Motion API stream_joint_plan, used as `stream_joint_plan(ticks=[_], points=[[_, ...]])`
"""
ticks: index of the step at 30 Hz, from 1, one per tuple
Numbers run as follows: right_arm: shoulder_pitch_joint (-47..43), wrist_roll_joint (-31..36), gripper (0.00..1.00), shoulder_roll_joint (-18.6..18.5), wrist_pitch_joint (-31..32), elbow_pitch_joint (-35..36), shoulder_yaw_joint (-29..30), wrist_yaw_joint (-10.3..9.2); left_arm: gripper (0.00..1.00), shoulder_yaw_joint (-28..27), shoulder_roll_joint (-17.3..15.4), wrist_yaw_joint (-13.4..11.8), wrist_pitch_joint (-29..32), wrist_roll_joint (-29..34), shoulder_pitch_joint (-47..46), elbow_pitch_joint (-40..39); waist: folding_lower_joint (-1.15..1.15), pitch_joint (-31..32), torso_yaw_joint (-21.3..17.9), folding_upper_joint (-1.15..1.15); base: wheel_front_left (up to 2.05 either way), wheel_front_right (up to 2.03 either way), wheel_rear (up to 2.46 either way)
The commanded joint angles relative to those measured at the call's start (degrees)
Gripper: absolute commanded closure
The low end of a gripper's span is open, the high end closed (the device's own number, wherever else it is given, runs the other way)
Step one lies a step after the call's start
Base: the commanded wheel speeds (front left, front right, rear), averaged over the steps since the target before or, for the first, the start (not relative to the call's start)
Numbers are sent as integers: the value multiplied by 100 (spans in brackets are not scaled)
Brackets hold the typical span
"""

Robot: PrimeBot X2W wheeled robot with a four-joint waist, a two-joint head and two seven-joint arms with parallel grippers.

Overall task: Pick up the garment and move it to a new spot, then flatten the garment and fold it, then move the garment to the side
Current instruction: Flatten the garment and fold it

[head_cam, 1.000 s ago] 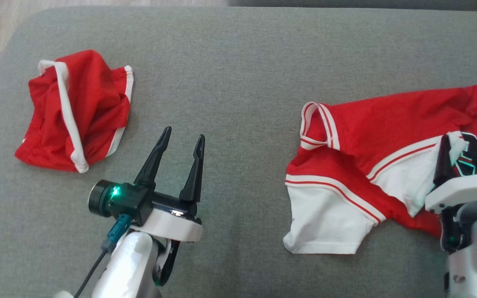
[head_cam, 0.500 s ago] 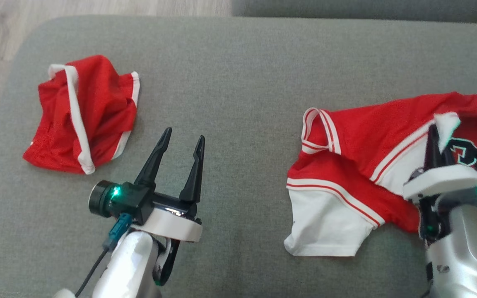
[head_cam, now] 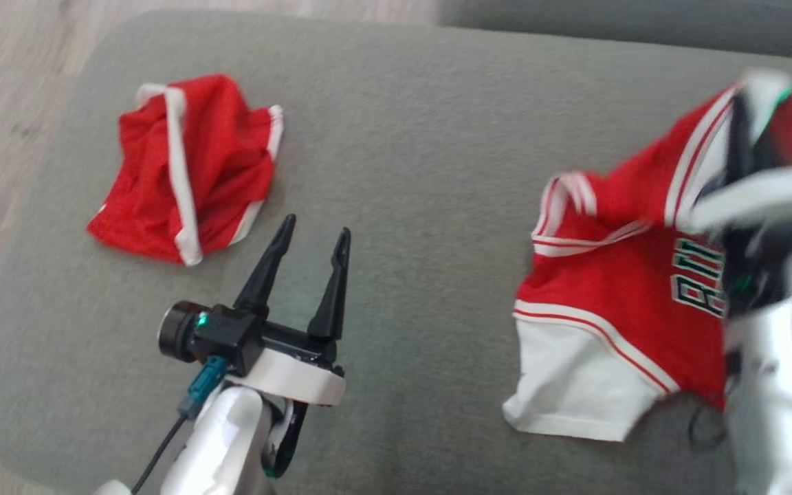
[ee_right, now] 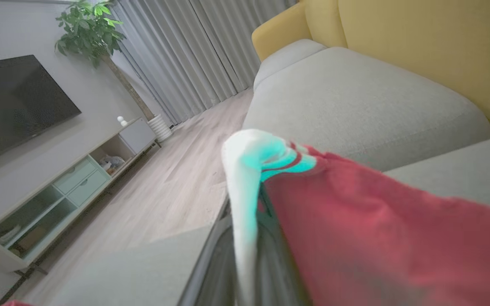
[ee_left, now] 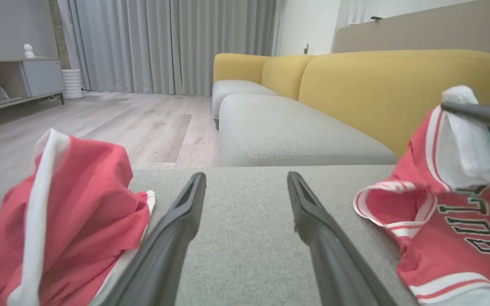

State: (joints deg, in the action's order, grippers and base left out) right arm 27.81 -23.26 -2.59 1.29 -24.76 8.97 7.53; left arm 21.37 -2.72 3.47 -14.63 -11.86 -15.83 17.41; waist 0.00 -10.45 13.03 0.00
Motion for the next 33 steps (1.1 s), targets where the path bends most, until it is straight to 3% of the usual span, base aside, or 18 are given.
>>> stream_joint_plan(ticks=[1, 7, 19, 20, 21, 24, 33], points=[[550, 71, 100, -29, 70, 152, -12, -4, 0, -105, -17, -40, -37, -53, -206, -194, 0, -226, 274, 0, 0, 0, 0], [1656, 579, 100, -29, 317, -466, 806, -4, 0, 102, -17, -110, -37, -246, -350, -204, 0, -535, 832, 0, 0, 0, 0], [3317, 2396, 100, -225, 108, -1767, 2114, -4, 0, 515, -16, -322, -37, -613, -611, -316, 0, -859, 1675, 0, 0, 0, 0], [3429, 2527, 60, -280, 72, -1914, 2161, -4, 0, 528, -16, -338, -37, -630, -622, -325, 0, -875, 1693, 0, 0, 0, 0], [3513, 2678, 0, -351, 47, -2068, 2189, -4, 0, 540, -16, -354, -37, -642, -632, -332, 0, -890, 1704, 0, 0, 0, 0], [3606, 3265, 0, -606, -168, -2589, 2154, -4, 0, 589, -16, -413, -37, -682, -644, -350, 0, -857, 1690, 0, 0, 0, 0], [3012, 3313, 0, -613, -1177, -3315, 1331, -4, 0, 413, -23, -432, -37, -405, -584, -282, 0, -330, 989, 0, 0, 0, 0]])
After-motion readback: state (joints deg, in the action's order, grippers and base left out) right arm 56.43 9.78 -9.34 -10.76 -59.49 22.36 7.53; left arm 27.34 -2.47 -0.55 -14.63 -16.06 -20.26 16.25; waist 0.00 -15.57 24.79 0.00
